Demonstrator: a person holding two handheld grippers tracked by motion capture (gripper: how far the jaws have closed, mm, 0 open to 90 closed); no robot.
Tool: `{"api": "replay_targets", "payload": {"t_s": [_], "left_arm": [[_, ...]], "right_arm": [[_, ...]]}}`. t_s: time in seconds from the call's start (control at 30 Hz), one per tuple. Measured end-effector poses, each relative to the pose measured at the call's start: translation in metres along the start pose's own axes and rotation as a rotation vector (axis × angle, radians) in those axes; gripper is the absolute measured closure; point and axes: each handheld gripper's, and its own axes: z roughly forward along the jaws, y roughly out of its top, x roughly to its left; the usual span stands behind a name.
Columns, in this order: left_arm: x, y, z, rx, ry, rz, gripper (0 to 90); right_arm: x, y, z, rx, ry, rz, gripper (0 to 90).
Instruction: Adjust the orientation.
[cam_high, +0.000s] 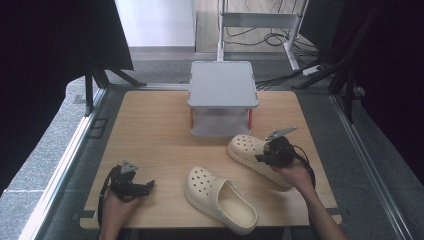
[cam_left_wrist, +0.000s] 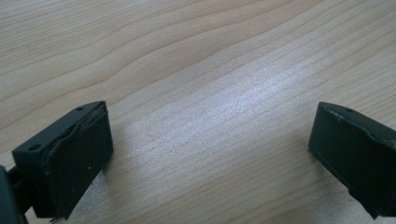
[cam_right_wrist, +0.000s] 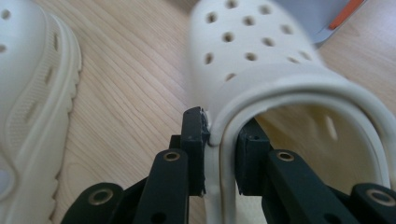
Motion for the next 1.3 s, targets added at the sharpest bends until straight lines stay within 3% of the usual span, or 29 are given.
{"api": "replay_targets", "payload": {"t_s": [0.1,0.37,0.67,0.83,1.3], "left_arm": [[0.000,0.000,0.000,-0.004,0.001,-0.004,0.0],[0.000,0.000,0.000,0.000,-0.001,-0.001,0.0],[0.000,0.000,0.000,0.000,0.000,0.000,0.0],[0.000,0.000,0.000,0.001,0.000,0.000,0.0],[0.000,0.000,0.000,0.000,0.000,0.000,0.0]], "right_arm": [[0.010,0.004,-0.008,-0.009,0.006,0.000,76.1],[0.053,0.014,-0.024,-0.034,0.012,-0.033,76.2],[0.085,0.013,-0.004,-0.014,0.050,-0.043,75.9],[0.091,0.011,0.007,0.002,0.073,-0.039,75.6],[0.098,0.010,0.018,0.030,0.152,-0.039,72.9]]}}
